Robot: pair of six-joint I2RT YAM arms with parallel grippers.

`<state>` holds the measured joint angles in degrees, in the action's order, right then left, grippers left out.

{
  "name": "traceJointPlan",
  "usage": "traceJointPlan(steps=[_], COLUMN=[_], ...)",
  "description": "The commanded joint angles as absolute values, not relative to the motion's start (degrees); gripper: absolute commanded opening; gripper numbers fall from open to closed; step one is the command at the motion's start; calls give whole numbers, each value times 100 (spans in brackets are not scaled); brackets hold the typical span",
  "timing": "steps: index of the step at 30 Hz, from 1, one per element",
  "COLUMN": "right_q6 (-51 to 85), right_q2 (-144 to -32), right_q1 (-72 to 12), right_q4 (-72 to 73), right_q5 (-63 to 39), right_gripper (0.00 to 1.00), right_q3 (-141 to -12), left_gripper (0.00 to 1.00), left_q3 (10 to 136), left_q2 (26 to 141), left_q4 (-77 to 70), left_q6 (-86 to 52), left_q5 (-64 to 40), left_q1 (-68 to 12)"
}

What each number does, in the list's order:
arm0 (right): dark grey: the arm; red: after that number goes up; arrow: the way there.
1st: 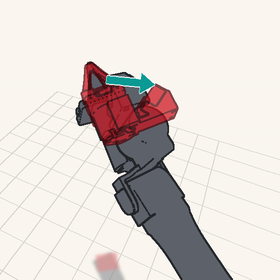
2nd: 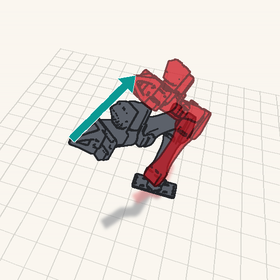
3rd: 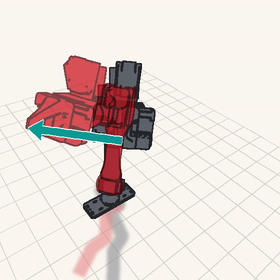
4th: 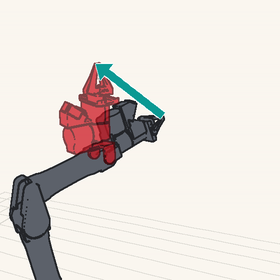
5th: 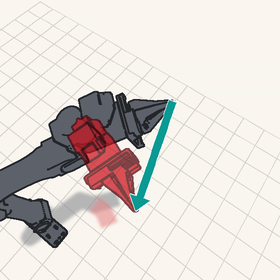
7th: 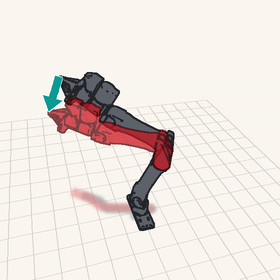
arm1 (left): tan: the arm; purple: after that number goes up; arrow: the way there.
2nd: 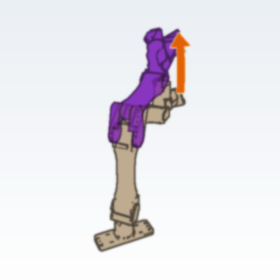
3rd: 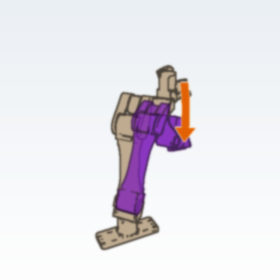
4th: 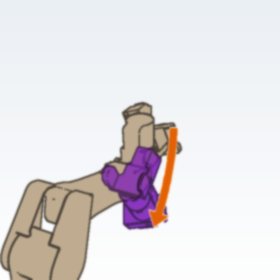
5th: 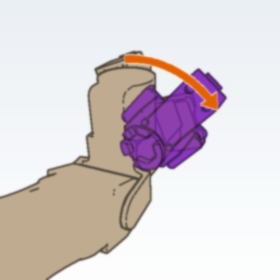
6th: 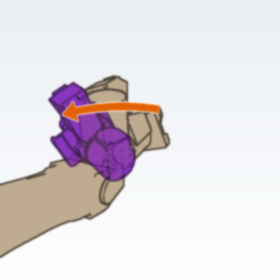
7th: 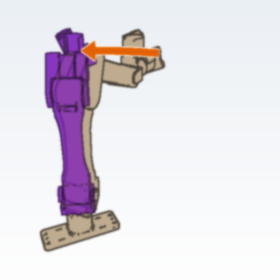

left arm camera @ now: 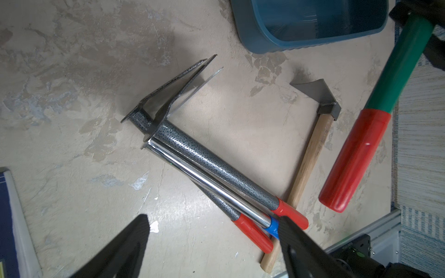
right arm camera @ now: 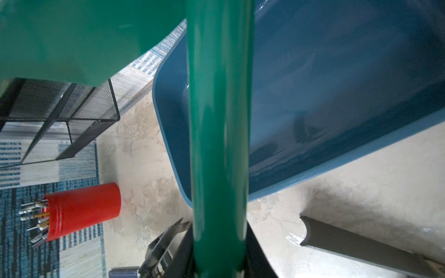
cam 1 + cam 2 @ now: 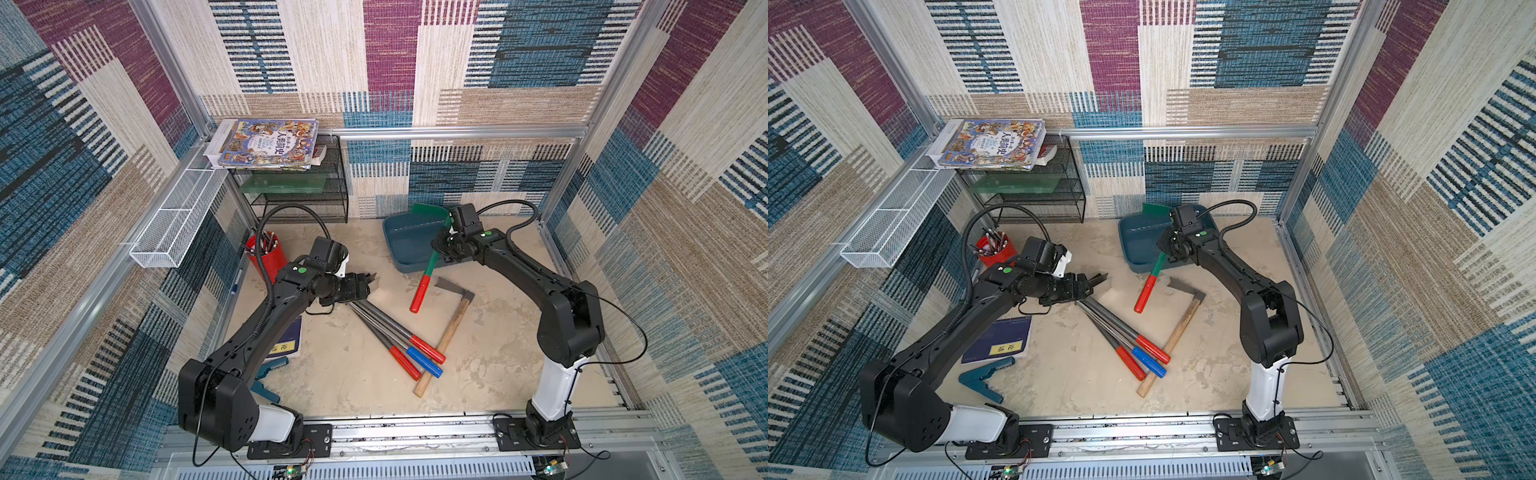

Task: Put the small hoe into the storage box
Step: Place the hoe in the storage box.

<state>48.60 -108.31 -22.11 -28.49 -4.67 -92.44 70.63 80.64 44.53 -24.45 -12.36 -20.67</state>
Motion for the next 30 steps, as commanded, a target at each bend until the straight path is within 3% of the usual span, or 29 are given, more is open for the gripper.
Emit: traceJointPlan(steps=[1,30], right_q6=[5662,8322], right_q2=[-10960,-12230], right_q1=[-2230,-2031], right_q4=[-2294,-2045], right_q5=[-368,655], right_gripper=[1,4], right_q3=[-9426,-10269], left_gripper=[88,88], left_q3=[7032,6522], left_q2=[8017,7570], left_q4=[4520,4424], left_q6=[-2509,-2665], left_q5=[-1222,-1169], left_q1=[-2061,-2064])
